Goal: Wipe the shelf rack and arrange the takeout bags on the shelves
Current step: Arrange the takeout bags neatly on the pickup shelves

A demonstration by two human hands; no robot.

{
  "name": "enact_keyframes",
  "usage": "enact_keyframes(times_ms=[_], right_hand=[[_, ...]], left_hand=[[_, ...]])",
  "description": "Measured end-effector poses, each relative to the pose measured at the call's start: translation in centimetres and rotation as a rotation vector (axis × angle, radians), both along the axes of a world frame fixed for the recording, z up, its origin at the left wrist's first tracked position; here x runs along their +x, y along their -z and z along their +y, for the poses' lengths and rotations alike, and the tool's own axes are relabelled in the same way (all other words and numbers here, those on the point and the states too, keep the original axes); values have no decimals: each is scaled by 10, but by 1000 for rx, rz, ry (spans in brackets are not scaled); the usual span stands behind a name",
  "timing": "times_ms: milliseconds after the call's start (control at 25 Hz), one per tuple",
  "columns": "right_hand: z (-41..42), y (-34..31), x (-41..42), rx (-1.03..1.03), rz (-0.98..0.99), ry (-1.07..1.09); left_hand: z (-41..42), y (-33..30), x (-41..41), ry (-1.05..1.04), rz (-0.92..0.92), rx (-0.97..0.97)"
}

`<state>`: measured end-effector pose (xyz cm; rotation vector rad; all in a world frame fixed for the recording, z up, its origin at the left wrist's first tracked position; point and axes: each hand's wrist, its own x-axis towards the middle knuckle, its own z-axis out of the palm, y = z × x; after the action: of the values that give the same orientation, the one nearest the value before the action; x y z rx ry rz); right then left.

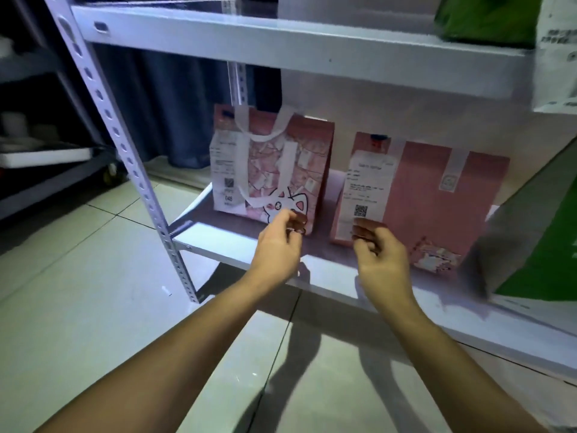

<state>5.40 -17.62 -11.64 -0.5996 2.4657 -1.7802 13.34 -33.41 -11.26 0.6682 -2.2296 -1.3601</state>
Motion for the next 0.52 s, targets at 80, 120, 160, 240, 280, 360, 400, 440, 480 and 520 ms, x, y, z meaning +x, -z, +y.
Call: enact_keyframes(times_ms=[80, 120, 160, 240, 280, 360, 400, 440, 480, 520], right_hand=[[-29, -4, 0, 2, -37, -16], [-44, -6, -1, 0, -67, -17], [-57, -8, -1, 0, -102, -16], [-74, -8, -5, 25, -124, -12], [-80, -7, -6, 45, -128, -13], [-90, -6, -5, 75, -137, -31], [-93, -5, -5, 84, -143, -50], [-97, -4, -5, 74, -145, -75], [-100, -3, -7, 63, -150, -90], [-104, -3, -8, 58, -151, -93]], left_hand=[[-37, -1, 5, -102, -38, -4], [-56, -2, 7, -138, -66, -18], [-72, -3, 8, -158, -92, -35], [-98, -2, 6, -217, -123, -50], [-109, -2, 3, -262, -129, -41], [-130, 0, -1, -353, -140, -1], [-138, 2, -1, -370, -144, 29], [-146, 3, -1, -357, -133, 68], [-153, 4, -1, -317, -111, 106], [-158, 6, -2, -268, -88, 126]])
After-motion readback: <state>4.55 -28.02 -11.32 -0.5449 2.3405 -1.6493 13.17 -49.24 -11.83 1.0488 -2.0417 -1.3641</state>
